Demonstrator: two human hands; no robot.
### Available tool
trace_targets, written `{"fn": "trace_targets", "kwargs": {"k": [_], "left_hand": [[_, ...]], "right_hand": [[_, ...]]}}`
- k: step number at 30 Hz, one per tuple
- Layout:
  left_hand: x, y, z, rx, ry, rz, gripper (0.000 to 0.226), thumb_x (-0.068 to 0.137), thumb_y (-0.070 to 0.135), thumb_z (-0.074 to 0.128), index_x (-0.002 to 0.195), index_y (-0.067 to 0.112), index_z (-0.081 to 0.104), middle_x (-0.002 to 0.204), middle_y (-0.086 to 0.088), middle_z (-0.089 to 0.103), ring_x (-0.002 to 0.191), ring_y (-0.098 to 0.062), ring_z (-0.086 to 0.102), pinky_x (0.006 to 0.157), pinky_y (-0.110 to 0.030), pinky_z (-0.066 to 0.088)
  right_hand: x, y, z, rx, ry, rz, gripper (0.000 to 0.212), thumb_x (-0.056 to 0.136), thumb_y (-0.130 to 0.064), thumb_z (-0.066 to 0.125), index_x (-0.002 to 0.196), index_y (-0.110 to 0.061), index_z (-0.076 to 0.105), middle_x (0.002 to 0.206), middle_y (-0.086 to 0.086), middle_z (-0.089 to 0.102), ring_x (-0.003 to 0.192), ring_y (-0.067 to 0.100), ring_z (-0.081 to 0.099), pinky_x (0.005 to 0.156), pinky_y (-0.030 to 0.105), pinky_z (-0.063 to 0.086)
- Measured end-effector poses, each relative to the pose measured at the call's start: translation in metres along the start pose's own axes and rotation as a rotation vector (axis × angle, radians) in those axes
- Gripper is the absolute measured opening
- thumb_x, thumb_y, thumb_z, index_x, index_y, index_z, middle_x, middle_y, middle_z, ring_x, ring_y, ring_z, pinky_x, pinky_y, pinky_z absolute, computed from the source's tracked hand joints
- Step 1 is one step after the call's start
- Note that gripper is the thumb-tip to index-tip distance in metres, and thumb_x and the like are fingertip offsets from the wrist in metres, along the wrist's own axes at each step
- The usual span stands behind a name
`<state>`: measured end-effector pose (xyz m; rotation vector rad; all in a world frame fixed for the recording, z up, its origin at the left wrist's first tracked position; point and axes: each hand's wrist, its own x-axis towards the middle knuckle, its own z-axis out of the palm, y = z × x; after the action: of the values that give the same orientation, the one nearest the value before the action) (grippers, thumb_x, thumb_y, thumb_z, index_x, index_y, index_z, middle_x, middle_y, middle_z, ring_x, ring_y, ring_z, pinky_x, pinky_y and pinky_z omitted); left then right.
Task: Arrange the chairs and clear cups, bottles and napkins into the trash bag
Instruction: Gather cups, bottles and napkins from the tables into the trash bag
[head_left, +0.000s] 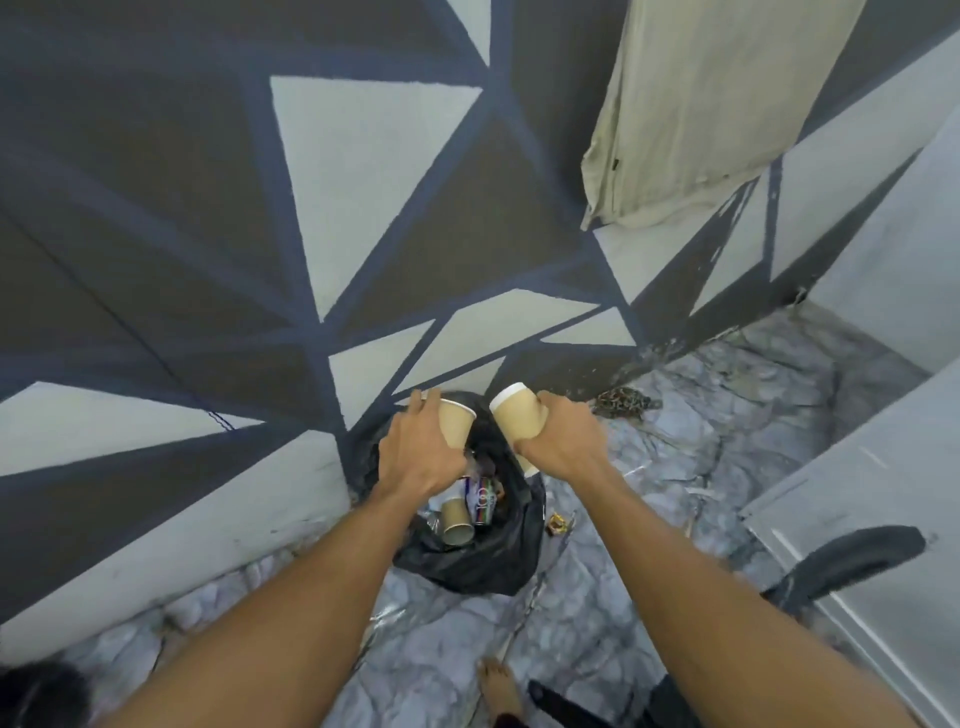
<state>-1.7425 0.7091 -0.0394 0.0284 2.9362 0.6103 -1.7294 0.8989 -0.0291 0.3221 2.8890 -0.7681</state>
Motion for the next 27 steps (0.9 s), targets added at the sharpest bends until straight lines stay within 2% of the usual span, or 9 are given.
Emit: {"fn": "trace_targets", "kwargs": {"k": [3, 7, 13, 17, 22, 27], "left_hand": [[0.036, -0.012, 0.012, -0.011, -0.019, -0.073, 0.096, 0.070, 0.038, 0.074, 0.152, 0.023, 0.027, 0.154, -0.002, 0.037, 0.133, -0.032, 0.045, 0.099, -0.051, 0.047], [0.074, -0.032, 0.030, -0.012, -0.065, -0.165, 0.097, 0.071, 0.038, 0.072, 0.155, 0.021, 0.025, 0.160, -0.006, 0.029, 0.136, -0.035, 0.042, 0.104, -0.051, 0.045], [0.111, -0.047, 0.043, -0.052, -0.112, -0.217, 0.100, 0.078, 0.035, 0.073, 0.158, 0.022, 0.015, 0.164, -0.009, 0.021, 0.139, -0.034, 0.039, 0.106, -0.047, 0.044], [0.107, -0.054, 0.049, -0.082, -0.155, -0.243, 0.096, 0.074, 0.027, 0.066, 0.157, 0.024, 0.019, 0.161, -0.004, 0.030, 0.135, -0.032, 0.044, 0.101, -0.048, 0.048], [0.091, -0.048, 0.042, -0.091, -0.182, -0.227, 0.087, 0.078, 0.021, 0.063, 0.156, 0.019, 0.025, 0.157, -0.006, 0.036, 0.135, -0.032, 0.044, 0.102, -0.045, 0.046], [0.068, -0.021, 0.027, -0.106, -0.162, -0.144, 0.071, 0.082, 0.014, 0.061, 0.148, 0.019, 0.037, 0.143, -0.006, 0.050, 0.127, -0.031, 0.050, 0.095, -0.041, 0.046]], "right_hand": [[0.045, -0.005, 0.024, -0.007, -0.080, -0.003, 0.050, 0.066, -0.039, 0.075, 0.108, -0.020, 0.058, 0.098, 0.004, 0.069, 0.093, 0.028, 0.065, 0.073, 0.038, 0.056], [0.089, -0.011, 0.057, -0.027, -0.172, 0.015, 0.054, 0.068, -0.043, 0.075, 0.113, -0.020, 0.057, 0.104, 0.005, 0.069, 0.098, 0.029, 0.064, 0.077, 0.039, 0.056], [0.136, -0.018, 0.081, 0.016, -0.218, 0.072, 0.087, 0.075, -0.049, 0.072, 0.146, -0.018, 0.035, 0.126, 0.010, 0.063, 0.117, 0.033, 0.059, 0.088, 0.042, 0.053], [0.139, -0.011, 0.083, -0.016, -0.297, 0.129, 0.070, 0.077, -0.042, 0.071, 0.140, -0.022, 0.049, 0.129, 0.008, 0.062, 0.118, 0.029, 0.058, 0.094, 0.040, 0.052], [0.123, 0.000, 0.069, 0.025, -0.319, 0.167, 0.061, 0.078, -0.030, 0.069, 0.136, -0.022, 0.054, 0.129, 0.006, 0.062, 0.118, 0.028, 0.059, 0.096, 0.039, 0.051], [0.091, 0.007, 0.046, 0.068, -0.256, 0.157, 0.042, 0.073, -0.030, 0.068, 0.114, -0.021, 0.068, 0.111, 0.011, 0.069, 0.109, 0.032, 0.063, 0.089, 0.037, 0.054]]}}
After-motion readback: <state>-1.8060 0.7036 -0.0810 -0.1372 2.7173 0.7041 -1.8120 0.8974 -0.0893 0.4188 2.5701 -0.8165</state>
